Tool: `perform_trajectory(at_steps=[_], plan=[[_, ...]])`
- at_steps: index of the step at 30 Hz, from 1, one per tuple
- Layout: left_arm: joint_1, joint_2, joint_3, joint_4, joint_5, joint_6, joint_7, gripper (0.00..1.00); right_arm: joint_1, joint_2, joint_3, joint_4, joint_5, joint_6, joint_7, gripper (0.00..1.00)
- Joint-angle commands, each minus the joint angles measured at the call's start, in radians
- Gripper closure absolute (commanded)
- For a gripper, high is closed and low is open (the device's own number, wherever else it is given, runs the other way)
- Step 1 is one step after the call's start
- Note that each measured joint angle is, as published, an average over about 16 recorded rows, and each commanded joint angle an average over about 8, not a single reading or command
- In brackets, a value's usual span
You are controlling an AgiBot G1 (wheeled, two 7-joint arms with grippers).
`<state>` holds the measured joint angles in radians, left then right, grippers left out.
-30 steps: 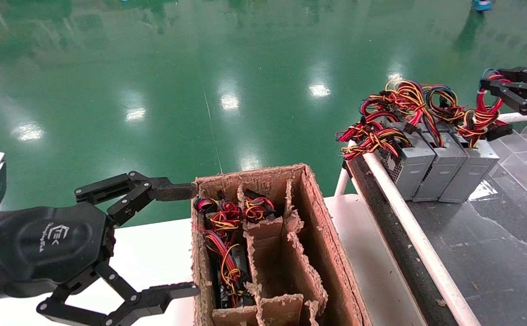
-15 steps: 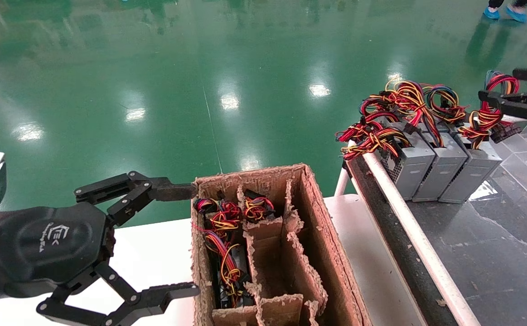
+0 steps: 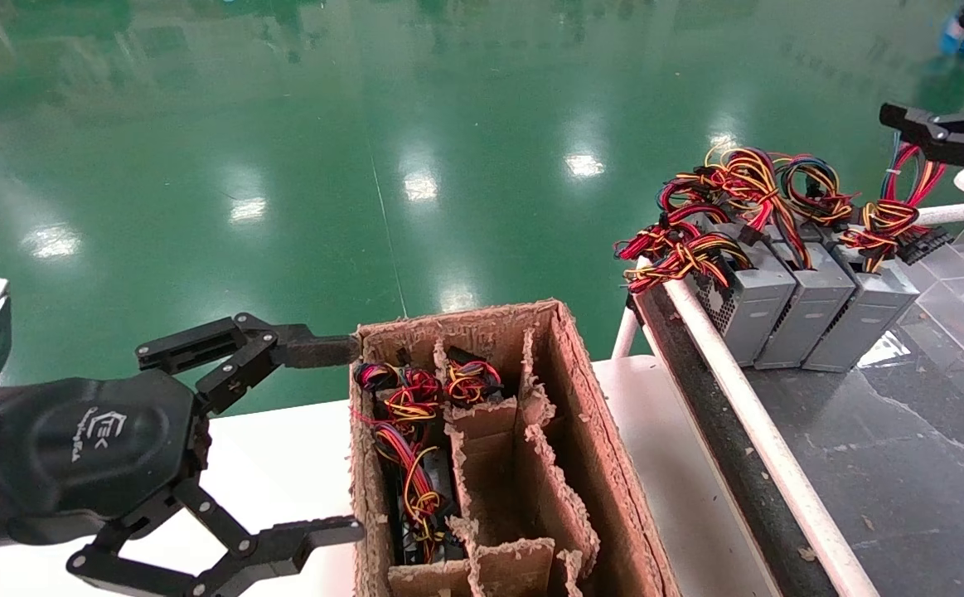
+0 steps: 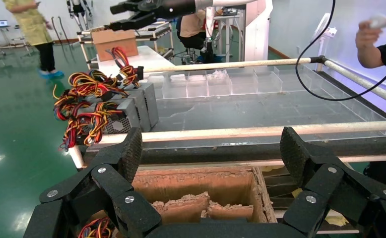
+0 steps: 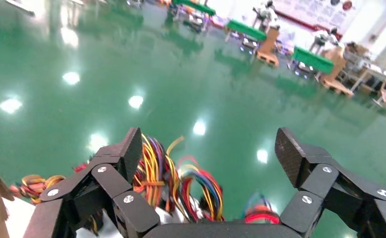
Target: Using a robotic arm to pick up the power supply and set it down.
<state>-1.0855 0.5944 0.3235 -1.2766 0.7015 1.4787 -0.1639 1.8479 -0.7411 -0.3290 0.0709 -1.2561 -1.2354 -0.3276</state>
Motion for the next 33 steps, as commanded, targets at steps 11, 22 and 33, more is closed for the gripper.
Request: perform_trajectory(at_steps=[11, 22, 33], plan=[[0.000, 0.000, 0.000, 0.000, 0.000, 0.000, 0.000, 0.00, -0.153, 0.026, 0.014, 0.235, 0.109, -0.055, 0.096, 0.00], [0.000, 0.000, 0.001, 0.000, 0.000, 0.000, 0.000, 0.00, -0.302, 0.051, 0.023, 0.471, 0.209, -0.105, 0.197, 0.00], [0.000, 0.000, 0.001, 0.000, -0.001, 0.000, 0.001, 0.00, -0.432, 0.073, 0.030, 0.675, 0.296, -0.147, 0.285, 0.00]])
